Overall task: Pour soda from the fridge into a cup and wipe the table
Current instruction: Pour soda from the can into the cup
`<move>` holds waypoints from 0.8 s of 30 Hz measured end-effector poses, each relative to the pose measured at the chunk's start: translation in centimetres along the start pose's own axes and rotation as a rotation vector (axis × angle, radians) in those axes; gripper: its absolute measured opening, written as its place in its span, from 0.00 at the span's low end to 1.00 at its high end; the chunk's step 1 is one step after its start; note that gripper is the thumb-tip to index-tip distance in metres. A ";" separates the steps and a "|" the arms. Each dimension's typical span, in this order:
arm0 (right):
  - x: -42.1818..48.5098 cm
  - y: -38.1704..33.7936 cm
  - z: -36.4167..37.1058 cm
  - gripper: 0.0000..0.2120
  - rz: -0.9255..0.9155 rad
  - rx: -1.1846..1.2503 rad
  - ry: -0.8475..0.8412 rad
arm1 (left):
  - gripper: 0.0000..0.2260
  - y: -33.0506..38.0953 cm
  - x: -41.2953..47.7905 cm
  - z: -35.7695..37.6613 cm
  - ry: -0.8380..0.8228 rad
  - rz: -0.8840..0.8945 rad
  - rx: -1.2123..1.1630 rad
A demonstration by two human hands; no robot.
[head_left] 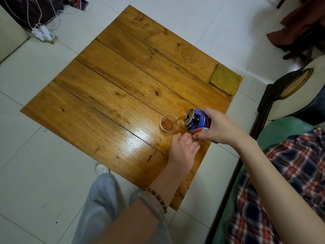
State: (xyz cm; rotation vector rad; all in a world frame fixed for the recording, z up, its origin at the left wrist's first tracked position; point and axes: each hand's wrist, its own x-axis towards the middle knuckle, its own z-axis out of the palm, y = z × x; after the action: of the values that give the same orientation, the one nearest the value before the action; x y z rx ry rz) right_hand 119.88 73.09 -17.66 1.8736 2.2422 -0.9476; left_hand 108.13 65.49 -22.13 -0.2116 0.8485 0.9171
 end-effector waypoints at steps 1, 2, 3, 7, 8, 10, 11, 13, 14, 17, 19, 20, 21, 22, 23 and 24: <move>0.1 0.1 0.1 0.37 0.003 -0.003 0.000 | 0.25 0.0 0.0 0.0 -0.003 -0.001 0.001; 0.1 0.2 0.1 0.37 0.006 -0.005 -0.001 | 0.25 0.0 0.1 0.0 -0.004 -0.003 0.001; 0.2 0.3 0.2 0.37 0.006 -0.008 -0.002 | 0.25 0.0 0.1 0.0 -0.003 -0.005 -0.001; 0.5 0.7 0.9 0.36 0.014 -0.019 -0.002 | 0.25 -0.1 0.6 -0.2 0.004 -0.016 0.000; 0.7 0.8 1.1 0.36 0.019 -0.022 -0.002 | 0.25 -0.1 0.7 -0.3 0.003 -0.018 0.007; 0.9 1.0 1.5 0.37 0.032 -0.027 -0.006 | 0.25 -0.2 1.0 -0.6 0.010 -0.021 0.014; 1.1 1.1 1.7 0.37 0.036 -0.028 -0.008 | 0.25 -0.2 1.2 -0.7 0.017 -0.023 0.013; 1.3 1.3 2.1 0.38 0.043 -0.025 -0.009 | 0.25 -0.1 1.5 -1.0 0.031 -0.026 0.010; 1.4 1.4 2.4 0.39 0.050 -0.024 -0.011 | 0.25 -0.1 1.6 -1.1 0.036 -0.027 0.011; 1.7 1.5 3.0 0.40 0.066 -0.034 -0.021 | 0.26 -0.1 1.9 -1.5 0.046 -0.032 0.011; 1.9 1.6 3.5 0.39 0.072 -0.044 -0.029 | 0.25 -0.2 2.0 -1.7 0.056 -0.034 0.001; 1.9 1.6 3.7 0.39 0.074 -0.046 -0.032 | 0.25 -0.1 2.1 -1.8 0.059 -0.036 -0.006; 2.0 1.6 3.8 0.39 0.075 -0.045 -0.034 | 0.25 -0.1 2.1 -1.9 0.062 -0.037 -0.010; 2.1 1.6 3.9 0.39 0.078 -0.042 -0.037 | 0.25 -0.1 2.1 -2.0 0.063 -0.040 -0.013; 2.1 1.6 4.0 0.39 0.081 -0.036 -0.041 | 0.25 -0.1 2.1 -2.0 0.062 -0.043 -0.011; 2.1 1.5 4.0 0.39 0.083 -0.031 -0.046 | 0.25 -0.1 2.0 -2.0 0.061 -0.047 -0.010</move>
State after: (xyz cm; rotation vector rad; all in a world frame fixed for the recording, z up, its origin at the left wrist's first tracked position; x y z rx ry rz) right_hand 119.45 73.05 -22.40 1.8962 2.1230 -0.9281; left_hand 107.72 65.72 -24.93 -0.2677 0.8921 0.8750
